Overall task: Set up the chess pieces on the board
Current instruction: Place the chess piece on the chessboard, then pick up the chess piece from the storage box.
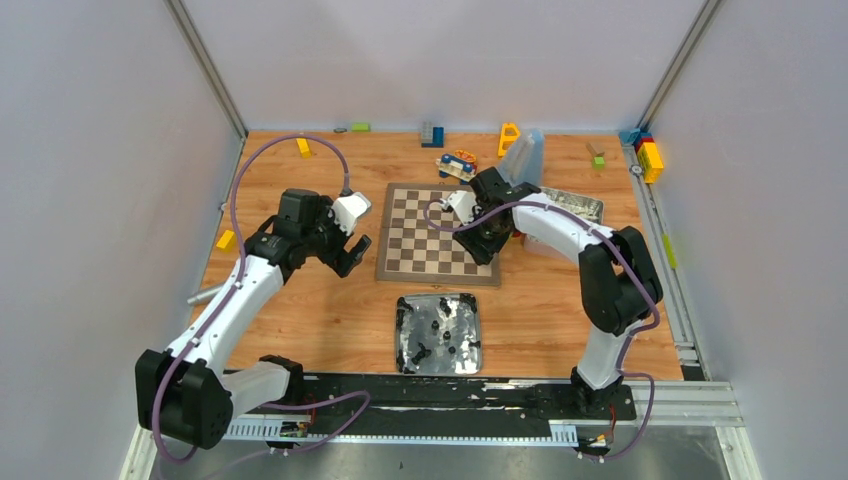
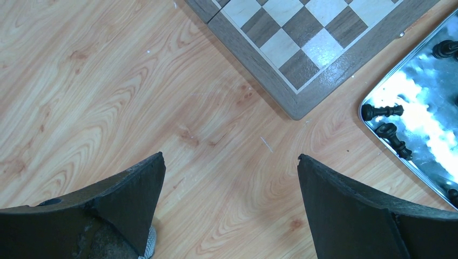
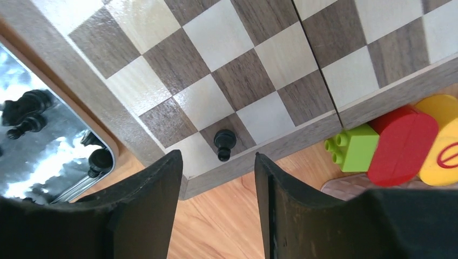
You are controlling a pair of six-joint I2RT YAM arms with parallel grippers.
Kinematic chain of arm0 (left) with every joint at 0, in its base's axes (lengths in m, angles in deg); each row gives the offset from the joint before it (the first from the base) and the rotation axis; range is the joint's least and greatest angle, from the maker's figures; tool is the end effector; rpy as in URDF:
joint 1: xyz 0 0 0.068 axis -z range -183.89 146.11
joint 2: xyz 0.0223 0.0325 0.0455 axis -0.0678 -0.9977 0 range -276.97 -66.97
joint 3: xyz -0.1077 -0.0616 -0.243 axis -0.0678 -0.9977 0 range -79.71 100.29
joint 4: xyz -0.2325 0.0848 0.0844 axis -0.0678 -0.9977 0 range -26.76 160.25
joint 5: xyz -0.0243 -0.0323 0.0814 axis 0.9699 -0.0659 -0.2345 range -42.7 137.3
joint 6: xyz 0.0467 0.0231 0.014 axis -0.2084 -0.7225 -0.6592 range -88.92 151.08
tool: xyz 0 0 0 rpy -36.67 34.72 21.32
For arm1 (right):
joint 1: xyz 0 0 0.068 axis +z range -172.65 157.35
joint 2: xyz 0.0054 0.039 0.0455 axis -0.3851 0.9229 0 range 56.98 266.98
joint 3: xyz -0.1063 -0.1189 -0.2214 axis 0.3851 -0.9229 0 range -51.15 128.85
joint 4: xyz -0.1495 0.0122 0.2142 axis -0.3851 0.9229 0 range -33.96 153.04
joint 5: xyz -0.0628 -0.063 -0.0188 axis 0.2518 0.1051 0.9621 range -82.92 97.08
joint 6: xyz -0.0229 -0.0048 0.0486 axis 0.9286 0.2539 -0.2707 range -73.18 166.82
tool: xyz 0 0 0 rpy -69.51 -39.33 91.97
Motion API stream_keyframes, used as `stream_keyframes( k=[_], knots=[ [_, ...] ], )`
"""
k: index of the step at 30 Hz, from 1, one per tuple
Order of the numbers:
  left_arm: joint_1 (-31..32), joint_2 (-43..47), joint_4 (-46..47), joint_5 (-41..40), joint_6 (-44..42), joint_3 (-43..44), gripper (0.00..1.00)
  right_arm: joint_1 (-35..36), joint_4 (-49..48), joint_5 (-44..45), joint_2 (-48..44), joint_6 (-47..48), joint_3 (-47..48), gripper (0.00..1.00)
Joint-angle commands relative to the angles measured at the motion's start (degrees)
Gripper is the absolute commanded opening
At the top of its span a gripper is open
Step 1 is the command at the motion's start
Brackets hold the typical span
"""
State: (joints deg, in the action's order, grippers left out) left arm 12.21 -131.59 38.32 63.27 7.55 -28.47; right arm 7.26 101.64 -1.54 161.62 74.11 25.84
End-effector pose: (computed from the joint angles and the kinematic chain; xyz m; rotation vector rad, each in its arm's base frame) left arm 0.2234 -0.0745 0.2769 0.9178 2.1505 -0.2646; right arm 0.3121 0.1857 0.2038 -1.3893 2.4824 0.2238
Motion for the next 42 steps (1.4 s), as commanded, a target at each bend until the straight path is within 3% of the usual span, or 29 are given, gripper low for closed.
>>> stream_keyframes(
  k=[1, 9, 22, 36, 42],
  knots=[
    [0.07, 1.84, 1.89, -0.30, 0.09, -0.70, 1.00, 0.91, -0.44, -3.98, -7.21, -1.69, 1.12, 0.53],
    [0.07, 2.75, 1.91, -2.11, 1.23, -0.38, 1.00, 8.47, -4.78, -9.09, -13.45, -3.91, -6.89, 0.52],
    [0.07, 3.18, 1.51, -2.34, 1.38, -0.18, 1.00, 13.80, -12.50, -14.66, -11.14, -6.31, -16.95, 0.49],
    [0.07, 2.93, 1.69, -2.23, 1.04, -0.35, 1.00, 16.47, -16.10, -14.53, -8.35, -7.27, -17.16, 0.45],
    [0.07, 3.06, 1.86, -2.25, 0.86, -0.61, 1.00, 16.89, -16.57, -12.91, -7.38, -7.25, -17.05, 0.36]
  ],
)
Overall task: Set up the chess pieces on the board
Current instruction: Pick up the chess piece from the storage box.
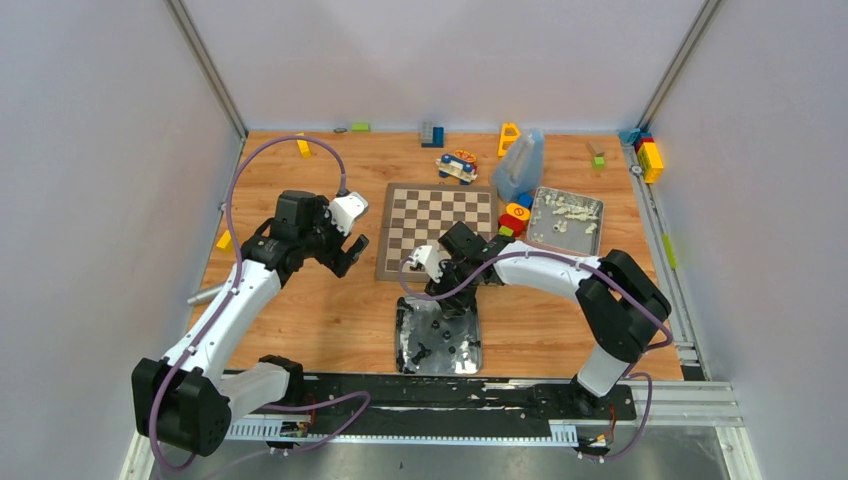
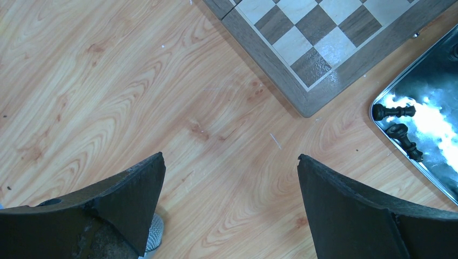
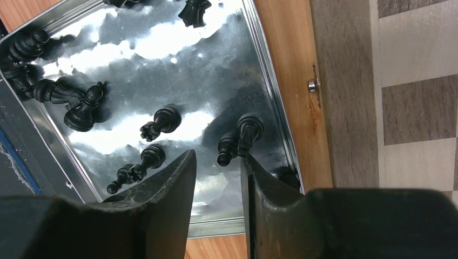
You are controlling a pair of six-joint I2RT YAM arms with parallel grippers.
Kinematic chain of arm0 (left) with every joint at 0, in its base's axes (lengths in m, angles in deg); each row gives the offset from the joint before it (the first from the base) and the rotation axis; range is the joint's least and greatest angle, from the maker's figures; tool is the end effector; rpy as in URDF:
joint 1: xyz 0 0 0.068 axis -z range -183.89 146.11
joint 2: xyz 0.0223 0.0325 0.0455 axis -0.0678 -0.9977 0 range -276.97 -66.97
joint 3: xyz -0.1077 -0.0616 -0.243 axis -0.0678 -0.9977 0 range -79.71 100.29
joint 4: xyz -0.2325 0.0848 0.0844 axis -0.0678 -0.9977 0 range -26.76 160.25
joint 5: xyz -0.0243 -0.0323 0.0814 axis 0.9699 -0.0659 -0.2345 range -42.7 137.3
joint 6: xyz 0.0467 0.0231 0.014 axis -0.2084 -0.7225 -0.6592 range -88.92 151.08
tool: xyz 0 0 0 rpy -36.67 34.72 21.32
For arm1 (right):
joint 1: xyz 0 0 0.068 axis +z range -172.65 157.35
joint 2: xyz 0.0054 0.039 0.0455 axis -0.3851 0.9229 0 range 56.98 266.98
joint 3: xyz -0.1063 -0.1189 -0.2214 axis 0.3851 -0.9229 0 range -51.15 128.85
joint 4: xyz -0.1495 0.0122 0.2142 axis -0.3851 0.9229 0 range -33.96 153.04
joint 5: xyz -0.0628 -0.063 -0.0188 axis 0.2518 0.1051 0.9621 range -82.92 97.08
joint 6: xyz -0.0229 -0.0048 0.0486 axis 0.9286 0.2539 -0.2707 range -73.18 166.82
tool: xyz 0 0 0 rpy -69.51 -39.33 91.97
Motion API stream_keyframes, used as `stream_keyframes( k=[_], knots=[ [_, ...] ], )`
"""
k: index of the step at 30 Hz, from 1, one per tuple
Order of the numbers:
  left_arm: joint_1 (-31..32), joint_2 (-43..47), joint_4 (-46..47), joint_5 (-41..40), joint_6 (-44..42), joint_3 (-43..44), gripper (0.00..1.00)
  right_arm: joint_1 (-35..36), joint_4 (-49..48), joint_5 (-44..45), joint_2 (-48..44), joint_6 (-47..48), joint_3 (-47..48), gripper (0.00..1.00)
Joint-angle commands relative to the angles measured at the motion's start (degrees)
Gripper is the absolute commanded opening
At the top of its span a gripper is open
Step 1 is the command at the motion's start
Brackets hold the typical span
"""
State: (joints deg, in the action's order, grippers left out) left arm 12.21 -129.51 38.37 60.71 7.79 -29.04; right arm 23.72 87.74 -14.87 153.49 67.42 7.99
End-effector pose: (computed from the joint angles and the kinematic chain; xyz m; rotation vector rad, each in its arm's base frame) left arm 0.2177 -0.0713 0.2811 0.8894 2.1402 -0.2096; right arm 0.2107 0.2403 0.1748 -1.6293 2.2813 0.6450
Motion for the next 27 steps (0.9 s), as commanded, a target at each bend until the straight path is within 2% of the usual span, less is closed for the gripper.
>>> stream_keyframes(
  k=[1, 9, 17, 21, 27],
  knots=[
    [0.07, 0.96, 1.86, 0.35, 0.62, -0.11, 1.00, 0.47, -2.74, 0.64, 0.90, -0.63, 0.88, 0.35],
    [0.07, 0.68, 1.91, 0.42, 0.52, -0.40, 1.00, 0.48, -3.47, 1.55, 1.24, -0.96, 0.90, 0.24],
    [0.07, 0.94, 1.82, 0.39, 0.53, -0.32, 1.00, 0.43, -2.58, 3.75, -1.09, -0.46, -0.17, 0.05],
    [0.03, 0.85, 1.82, 0.50, 0.52, -0.31, 1.00, 0.32, -0.69, 5.32, -3.20, 0.25, -0.78, 0.01],
    [0.05, 1.10, 1.86, 0.52, 0.51, -0.40, 1.00, -0.99, 1.44, 5.94, -7.54, 0.69, 0.44, 0.00]
  ],
)
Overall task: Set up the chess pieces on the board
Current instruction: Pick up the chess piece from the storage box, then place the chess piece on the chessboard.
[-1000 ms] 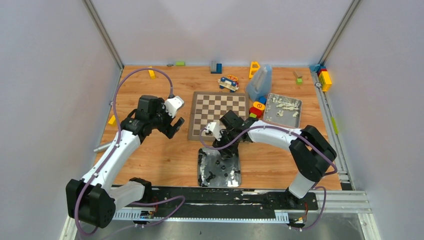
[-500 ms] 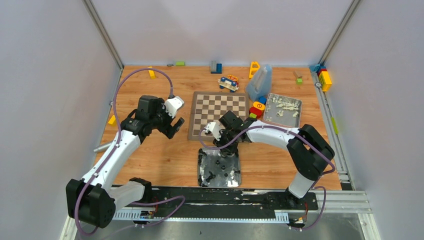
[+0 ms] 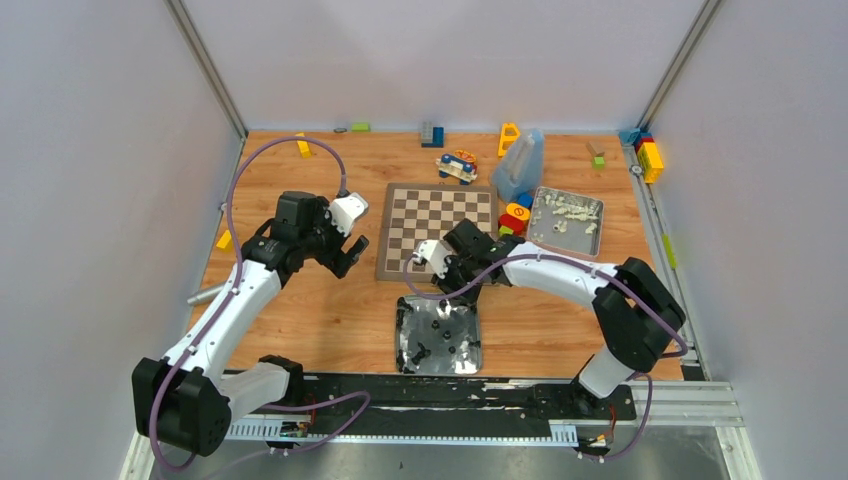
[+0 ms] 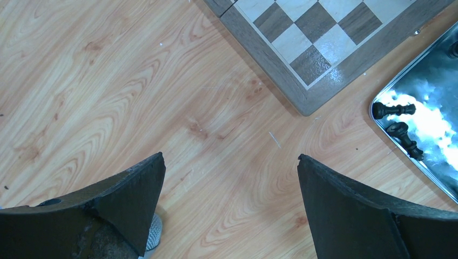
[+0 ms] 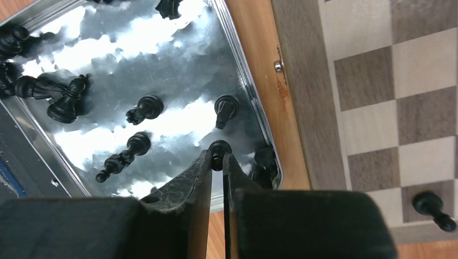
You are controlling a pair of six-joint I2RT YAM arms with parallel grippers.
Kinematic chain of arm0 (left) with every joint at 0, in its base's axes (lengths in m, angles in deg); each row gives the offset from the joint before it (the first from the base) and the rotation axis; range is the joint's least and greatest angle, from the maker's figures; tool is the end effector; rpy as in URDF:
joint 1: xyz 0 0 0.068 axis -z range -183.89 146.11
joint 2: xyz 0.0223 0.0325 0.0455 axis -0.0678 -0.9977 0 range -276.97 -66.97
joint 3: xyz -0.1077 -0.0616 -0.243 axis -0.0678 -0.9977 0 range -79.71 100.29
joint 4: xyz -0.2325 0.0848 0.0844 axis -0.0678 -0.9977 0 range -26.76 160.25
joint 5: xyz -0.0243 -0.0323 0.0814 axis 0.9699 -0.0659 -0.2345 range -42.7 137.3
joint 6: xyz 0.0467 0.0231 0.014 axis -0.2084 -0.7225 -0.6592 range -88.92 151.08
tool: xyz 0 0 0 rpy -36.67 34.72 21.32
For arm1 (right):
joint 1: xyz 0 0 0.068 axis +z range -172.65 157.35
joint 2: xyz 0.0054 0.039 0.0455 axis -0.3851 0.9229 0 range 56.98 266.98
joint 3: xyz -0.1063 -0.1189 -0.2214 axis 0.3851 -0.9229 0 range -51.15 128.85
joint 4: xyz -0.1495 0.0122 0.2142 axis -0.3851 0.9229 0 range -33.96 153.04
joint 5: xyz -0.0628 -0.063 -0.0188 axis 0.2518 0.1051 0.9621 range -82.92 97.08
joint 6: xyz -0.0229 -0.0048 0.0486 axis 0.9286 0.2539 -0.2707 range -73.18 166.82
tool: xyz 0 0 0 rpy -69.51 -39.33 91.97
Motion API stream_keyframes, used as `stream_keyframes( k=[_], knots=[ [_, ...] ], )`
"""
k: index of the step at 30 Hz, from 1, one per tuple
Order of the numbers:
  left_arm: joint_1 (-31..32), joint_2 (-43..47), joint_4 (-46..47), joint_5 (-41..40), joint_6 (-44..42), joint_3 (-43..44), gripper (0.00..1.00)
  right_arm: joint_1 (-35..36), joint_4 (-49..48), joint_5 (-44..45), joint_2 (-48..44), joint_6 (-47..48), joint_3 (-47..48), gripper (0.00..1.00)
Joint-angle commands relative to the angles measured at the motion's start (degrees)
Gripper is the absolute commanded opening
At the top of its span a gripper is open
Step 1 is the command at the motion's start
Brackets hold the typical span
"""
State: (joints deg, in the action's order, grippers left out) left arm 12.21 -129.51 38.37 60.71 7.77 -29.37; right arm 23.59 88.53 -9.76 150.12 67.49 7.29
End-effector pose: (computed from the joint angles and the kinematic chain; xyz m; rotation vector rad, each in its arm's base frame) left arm 0.2173 -0.0712 0.2792 0.8910 2.1455 -0.2105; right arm 0.2084 0.2325 0.1874 -1.5971 2.2671 0.5238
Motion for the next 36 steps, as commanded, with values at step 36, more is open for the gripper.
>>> stream_keyframes(
  k=[36],
  knots=[
    [0.07, 0.93, 1.82, 0.53, 0.37, 0.02, 1.00, -15.52, -0.06, 3.04, 9.05, 2.53, 14.73, 0.00]
  ],
)
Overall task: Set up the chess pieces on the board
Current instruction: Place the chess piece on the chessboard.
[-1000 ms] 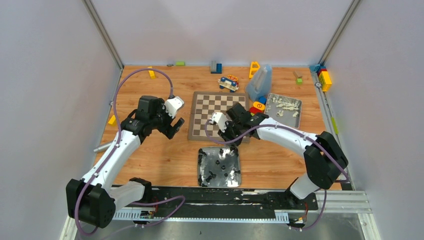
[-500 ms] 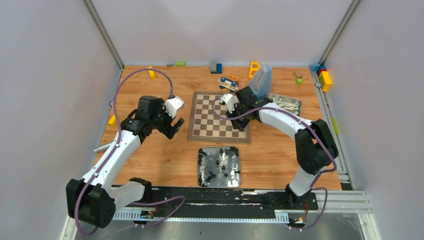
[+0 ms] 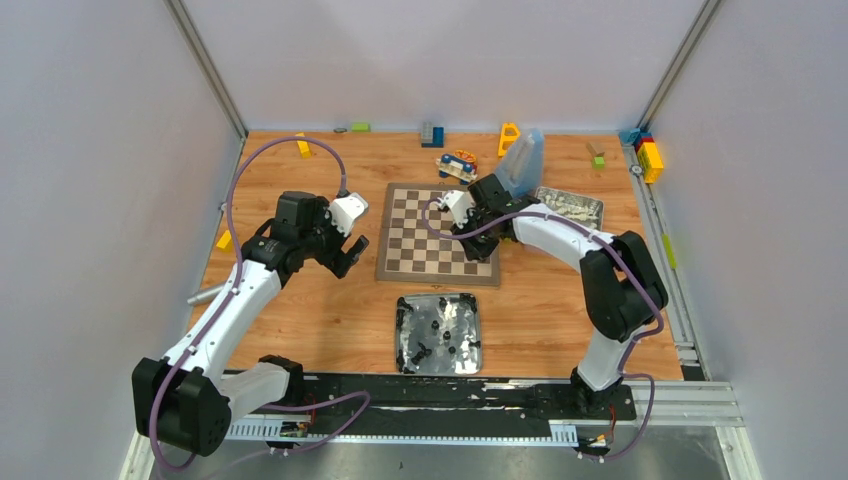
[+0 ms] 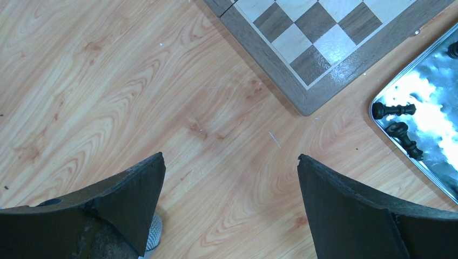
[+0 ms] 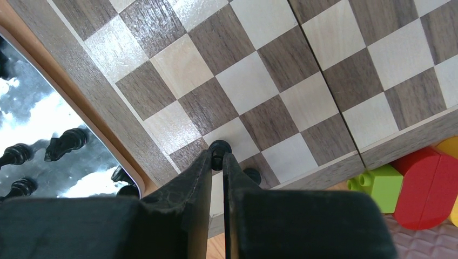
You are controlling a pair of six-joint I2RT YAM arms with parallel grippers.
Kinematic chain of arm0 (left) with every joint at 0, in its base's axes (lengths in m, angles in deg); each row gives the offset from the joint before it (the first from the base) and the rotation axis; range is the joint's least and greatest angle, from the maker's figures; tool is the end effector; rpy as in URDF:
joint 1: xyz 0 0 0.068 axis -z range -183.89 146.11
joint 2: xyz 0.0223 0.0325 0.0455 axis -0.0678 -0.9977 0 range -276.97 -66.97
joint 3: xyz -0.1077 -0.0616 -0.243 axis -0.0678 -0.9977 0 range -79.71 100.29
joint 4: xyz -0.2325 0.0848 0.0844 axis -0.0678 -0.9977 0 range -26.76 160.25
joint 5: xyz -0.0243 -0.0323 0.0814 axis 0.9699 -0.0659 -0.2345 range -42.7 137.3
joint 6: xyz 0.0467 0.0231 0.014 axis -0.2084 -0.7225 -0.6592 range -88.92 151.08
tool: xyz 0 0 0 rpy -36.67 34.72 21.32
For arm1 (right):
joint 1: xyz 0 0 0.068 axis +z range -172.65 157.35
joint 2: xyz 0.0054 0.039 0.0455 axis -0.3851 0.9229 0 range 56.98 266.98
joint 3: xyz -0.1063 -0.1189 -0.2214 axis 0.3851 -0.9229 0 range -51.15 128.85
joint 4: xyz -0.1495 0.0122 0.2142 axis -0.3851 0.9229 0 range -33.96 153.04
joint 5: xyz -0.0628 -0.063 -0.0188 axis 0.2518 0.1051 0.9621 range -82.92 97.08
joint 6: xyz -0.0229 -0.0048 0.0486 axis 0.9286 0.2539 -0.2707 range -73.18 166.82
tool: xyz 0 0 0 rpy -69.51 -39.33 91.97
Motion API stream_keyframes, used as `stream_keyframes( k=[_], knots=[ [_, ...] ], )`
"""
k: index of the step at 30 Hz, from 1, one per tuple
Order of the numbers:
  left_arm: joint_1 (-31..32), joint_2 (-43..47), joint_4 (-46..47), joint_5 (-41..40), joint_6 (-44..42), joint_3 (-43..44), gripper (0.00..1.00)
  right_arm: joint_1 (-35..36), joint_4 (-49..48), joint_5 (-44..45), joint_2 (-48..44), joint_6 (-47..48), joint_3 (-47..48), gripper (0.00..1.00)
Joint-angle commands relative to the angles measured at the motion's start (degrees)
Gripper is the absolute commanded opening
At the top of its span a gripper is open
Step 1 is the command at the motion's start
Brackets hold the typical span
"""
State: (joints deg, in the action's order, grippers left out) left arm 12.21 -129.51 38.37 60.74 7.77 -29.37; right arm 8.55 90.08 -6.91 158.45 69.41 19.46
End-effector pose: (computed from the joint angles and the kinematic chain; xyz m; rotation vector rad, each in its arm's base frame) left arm 0.2173 -0.0712 0.2792 0.8913 2.1454 -0.2111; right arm 0.3032 0.1937 0.1998 -1.2867 2.3741 0.3753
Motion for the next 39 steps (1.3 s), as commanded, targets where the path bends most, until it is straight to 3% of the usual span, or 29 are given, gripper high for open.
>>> stream_keyframes(
  k=[1, 9, 17, 22, 30, 39],
  knots=[
    [0.12, 0.93, 1.82, 0.47, 0.35, 0.02, 1.00, -0.52, -1.61, 0.24, 0.86, 0.65, 2.60, 0.00],
    [0.07, 0.94, 1.91, 0.46, 0.25, -0.16, 1.00, -0.83, -2.18, 0.63, 2.10, 1.05, 2.52, 0.04],
    [0.05, 1.02, 1.91, 0.34, 0.18, -0.25, 1.00, -0.88, -2.18, -0.04, 0.30, 0.54, 3.27, 0.36],
    [0.07, 1.18, 1.90, 0.03, 0.23, -0.25, 1.00, -0.59, -1.24, -1.19, -4.22, -0.41, 3.28, 0.49],
    [-0.12, 2.64, 2.87, -2.46, 1.34, -0.08, 1.00, 4.06, -0.38, -5.18, -10.41, -0.53, -1.61, 0.51],
    [-0.80, 3.03, 2.53, -2.53, 1.94, 0.34, 1.00, 11.57, -2.08, -8.11, -7.22, -0.58, -6.56, 0.52]
  ],
)
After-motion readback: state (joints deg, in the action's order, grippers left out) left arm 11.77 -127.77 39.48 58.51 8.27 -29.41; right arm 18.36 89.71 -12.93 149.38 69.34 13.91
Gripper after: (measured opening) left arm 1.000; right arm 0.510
